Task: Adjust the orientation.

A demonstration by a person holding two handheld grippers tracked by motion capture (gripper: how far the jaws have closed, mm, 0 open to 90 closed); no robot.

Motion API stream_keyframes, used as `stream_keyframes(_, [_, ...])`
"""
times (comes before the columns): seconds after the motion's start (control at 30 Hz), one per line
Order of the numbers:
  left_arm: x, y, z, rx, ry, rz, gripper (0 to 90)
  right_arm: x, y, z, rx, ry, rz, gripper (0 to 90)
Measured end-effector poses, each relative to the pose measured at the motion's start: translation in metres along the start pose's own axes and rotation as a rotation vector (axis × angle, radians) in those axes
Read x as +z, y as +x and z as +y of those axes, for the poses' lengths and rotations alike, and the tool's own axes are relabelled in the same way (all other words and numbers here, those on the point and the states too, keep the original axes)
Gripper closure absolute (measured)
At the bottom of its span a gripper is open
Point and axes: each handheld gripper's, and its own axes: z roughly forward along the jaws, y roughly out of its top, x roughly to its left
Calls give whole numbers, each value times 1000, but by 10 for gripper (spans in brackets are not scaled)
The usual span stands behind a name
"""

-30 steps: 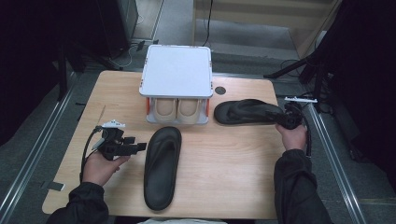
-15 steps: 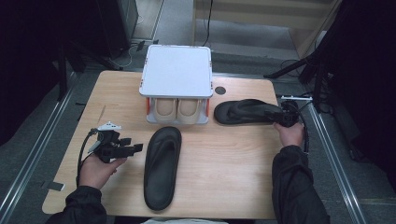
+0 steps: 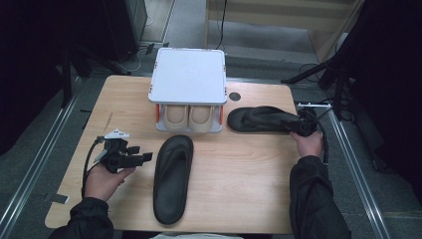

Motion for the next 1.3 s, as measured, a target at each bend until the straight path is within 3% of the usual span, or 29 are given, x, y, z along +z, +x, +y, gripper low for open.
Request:
stream_keyframes(0.57, [10,1,13,7,-5,-27,363,-9,20,-14,-43,23,-1,900])
stream_keyframes(0.9, [17,3,24,5,3,-37,364,-15,43,-26,-90,55,11,900])
stream_keyframes(1.13, [17,7,29,-16,-22,-50,363,-18,50,-32,-67,51,13,900])
stream_keyframes(1.3, [17,10,33,-17,-15,-33,366,-18,56,-34,-70,55,16,900])
